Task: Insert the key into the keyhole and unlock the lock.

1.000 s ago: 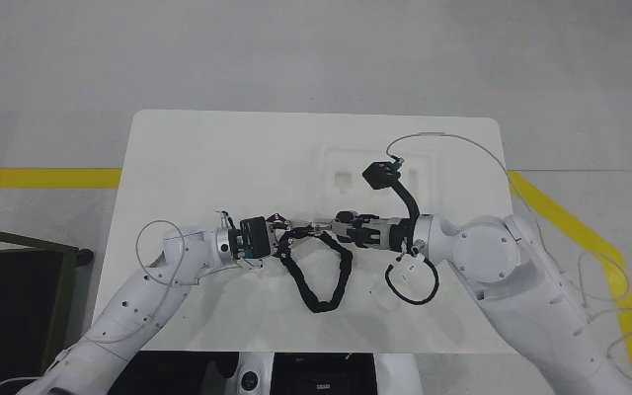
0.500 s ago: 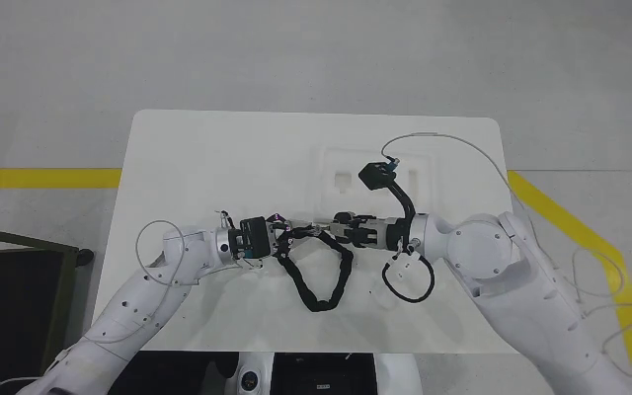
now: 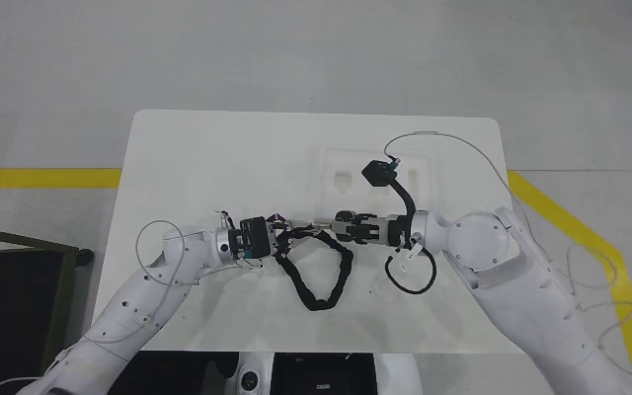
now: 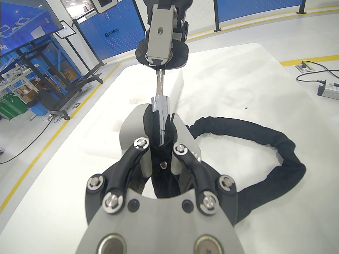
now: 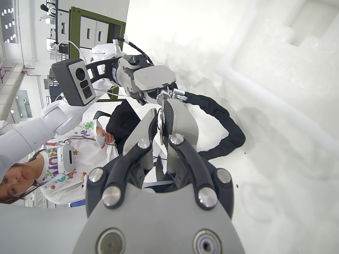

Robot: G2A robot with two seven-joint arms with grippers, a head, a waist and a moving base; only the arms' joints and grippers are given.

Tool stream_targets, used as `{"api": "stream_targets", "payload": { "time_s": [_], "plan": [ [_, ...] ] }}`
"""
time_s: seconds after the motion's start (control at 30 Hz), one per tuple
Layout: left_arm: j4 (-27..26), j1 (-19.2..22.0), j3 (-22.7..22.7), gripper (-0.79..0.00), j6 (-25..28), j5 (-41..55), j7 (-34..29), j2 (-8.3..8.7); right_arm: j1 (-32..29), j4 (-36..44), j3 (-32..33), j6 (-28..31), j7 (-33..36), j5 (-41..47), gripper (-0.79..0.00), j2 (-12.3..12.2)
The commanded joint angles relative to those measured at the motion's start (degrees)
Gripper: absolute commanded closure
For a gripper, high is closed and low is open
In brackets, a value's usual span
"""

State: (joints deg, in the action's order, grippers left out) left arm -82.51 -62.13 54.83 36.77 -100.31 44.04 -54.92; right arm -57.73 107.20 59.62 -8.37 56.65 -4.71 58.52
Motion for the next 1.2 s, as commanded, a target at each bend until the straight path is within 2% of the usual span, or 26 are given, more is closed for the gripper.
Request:
{"api": "stream_targets", "payload": {
  "time_s": [0.0, 0.33, 1.17],
  "plan": [
    [0.00, 0.00, 0.00, 0.000, 0.00, 0.00, 0.00, 0.00, 0.40, -0.91, -0.26, 0.50, 0.23, 0.77, 0.000, 0.12],
    [0.00, 0.00, 0.00, 0.000, 0.00, 0.00, 0.00, 0.00, 2.82, -3.41, -1.63, 1.24, 1.60, 2.14, 0.000, 0.66],
    [0.00, 0.00, 0.00, 0.000, 0.00, 0.00, 0.00, 0.00, 10.52, -9.10, -6.34, -1.43, 5.94, 2.80, 0.000, 2.28]
  ]
}}
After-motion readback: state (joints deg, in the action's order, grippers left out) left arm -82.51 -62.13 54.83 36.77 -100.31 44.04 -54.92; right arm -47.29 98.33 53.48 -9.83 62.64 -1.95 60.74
